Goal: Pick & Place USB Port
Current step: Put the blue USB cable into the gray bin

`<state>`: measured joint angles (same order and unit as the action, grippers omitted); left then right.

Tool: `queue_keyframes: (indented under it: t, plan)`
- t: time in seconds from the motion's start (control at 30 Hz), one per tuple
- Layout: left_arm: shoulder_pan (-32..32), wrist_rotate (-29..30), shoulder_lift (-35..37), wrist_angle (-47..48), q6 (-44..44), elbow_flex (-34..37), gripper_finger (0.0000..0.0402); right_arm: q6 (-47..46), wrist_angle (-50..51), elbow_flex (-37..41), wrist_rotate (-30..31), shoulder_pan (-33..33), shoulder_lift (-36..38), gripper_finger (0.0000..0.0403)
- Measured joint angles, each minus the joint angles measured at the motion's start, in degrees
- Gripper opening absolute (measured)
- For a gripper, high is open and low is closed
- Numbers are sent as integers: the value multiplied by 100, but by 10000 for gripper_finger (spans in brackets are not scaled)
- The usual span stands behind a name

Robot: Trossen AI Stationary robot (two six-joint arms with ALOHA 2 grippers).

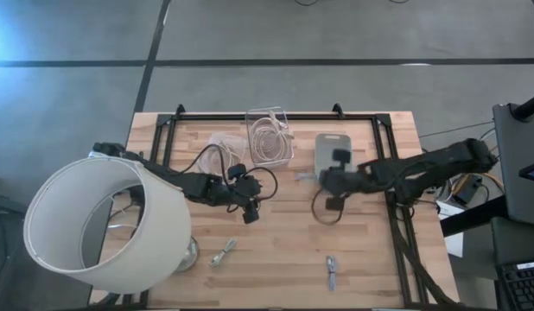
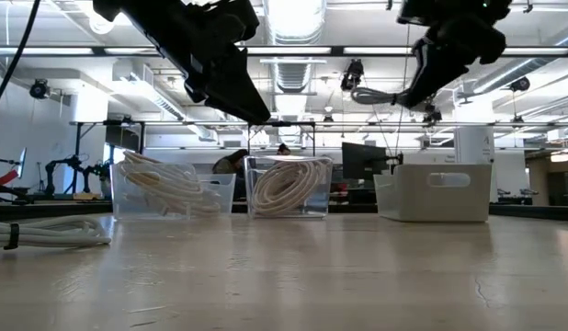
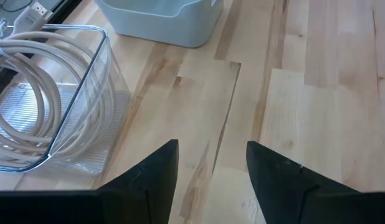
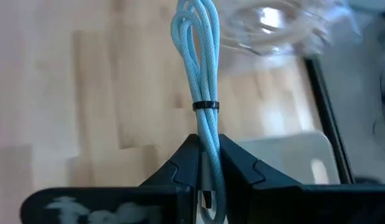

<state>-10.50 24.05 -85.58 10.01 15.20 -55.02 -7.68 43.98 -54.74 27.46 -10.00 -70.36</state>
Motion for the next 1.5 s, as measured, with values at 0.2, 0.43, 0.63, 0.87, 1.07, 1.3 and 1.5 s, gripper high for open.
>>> queue_keyframes:
  t: [0.2, 0.43, 0.63, 0.87, 1.07, 1.3, 1.5]
  plan:
    - [0, 0, 0, -7, -7, 0, 193, 82, -2, 642, 16, 888, 788, 38]
    - [0, 0, 0, -14, -11, 0, 193, 895, -149, 1259, -156, 2164, 835, 38]
    - [2, 0, 0, -45, -15, 0, 193, 1553, -624, 1299, -868, 3181, 272, 38]
    - [2, 0, -2, -53, -20, 0, 193, 2161, -882, 1168, -1104, 3849, -742, 38]
    - [2, 0, -2, -53, -22, 0, 193, 2303, -861, 1110, -1107, 3895, -1428, 38]
    - [2, 0, -2, -53, -21, 0, 193, 2049, -853, 1005, -1099, 3895, -1745, 40]
    - [2, 0, -2, -53, -22, 0, 193, 2058, -836, 973, -1097, 3895, -1649, 63]
